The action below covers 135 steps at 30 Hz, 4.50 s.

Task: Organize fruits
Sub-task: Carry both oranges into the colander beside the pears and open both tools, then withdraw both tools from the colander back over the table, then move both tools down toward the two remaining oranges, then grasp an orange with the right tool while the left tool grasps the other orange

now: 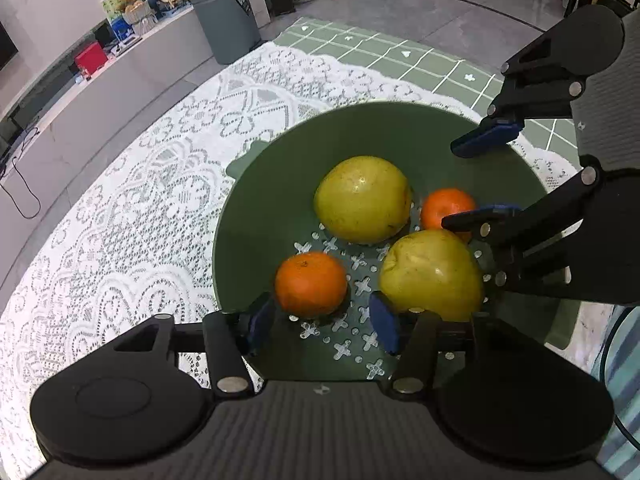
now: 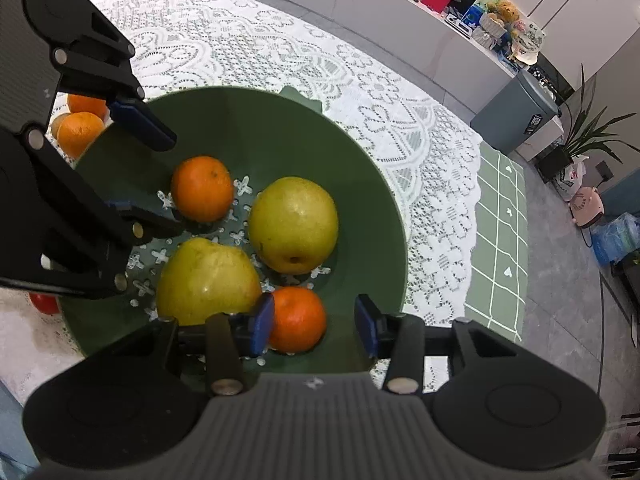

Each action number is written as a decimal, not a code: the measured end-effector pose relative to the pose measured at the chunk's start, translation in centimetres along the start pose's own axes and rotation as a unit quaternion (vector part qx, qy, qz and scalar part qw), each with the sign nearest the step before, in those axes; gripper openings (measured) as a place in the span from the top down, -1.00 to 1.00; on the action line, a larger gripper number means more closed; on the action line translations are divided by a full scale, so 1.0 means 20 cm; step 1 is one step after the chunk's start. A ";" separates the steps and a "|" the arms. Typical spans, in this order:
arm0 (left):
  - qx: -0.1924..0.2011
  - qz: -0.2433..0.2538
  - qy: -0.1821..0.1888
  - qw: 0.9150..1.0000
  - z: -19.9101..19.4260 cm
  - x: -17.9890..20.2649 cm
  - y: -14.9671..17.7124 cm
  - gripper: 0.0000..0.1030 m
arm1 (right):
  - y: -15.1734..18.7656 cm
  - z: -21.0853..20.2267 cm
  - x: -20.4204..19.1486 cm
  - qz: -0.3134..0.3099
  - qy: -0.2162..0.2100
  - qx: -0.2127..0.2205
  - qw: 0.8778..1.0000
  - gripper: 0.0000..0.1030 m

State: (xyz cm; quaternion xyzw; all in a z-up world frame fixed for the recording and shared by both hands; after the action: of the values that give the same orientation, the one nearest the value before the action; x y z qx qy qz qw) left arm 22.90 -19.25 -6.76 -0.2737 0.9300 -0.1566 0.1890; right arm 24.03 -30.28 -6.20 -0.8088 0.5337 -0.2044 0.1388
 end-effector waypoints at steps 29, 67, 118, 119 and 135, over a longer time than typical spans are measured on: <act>0.138 -0.052 -0.063 0.987 -0.47 -0.04 0.20 -0.62 | 0.18 -0.44 -0.18 0.206 -0.017 0.147 0.967 -0.23; 0.148 -0.259 -0.070 0.952 -0.57 -0.07 1.07 -0.53 | 0.32 -0.25 -0.89 0.212 -0.112 0.159 0.958 -0.31; 0.150 -0.283 0.001 0.947 -0.14 -0.45 0.87 -0.28 | -0.11 0.15 -0.97 0.050 -0.109 0.158 0.980 0.17; 0.151 -0.286 0.005 0.946 -0.13 -0.46 0.87 -0.28 | -0.12 0.16 -0.97 0.049 -0.111 0.157 0.980 0.17; 0.143 -0.328 0.056 0.932 0.03 -0.58 0.84 -0.07 | -0.13 0.19 -0.97 0.009 -0.103 0.159 0.982 0.18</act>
State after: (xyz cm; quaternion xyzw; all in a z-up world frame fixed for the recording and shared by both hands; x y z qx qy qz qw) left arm 24.61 0.73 -10.87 -0.5245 0.7653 -0.3561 0.1116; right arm 21.21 -11.30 -12.00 -0.7883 0.4845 -0.2006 0.3217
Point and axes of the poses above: each gripper's, at about its wrist camera, not at the fingertips, and z roughly the way its jaws point, x to its right, y to its underside, the point moved 3 cm from there along z, roughly the way its jaws point, and after that the axes turned 15 degrees about z, right-handed, at the moved point
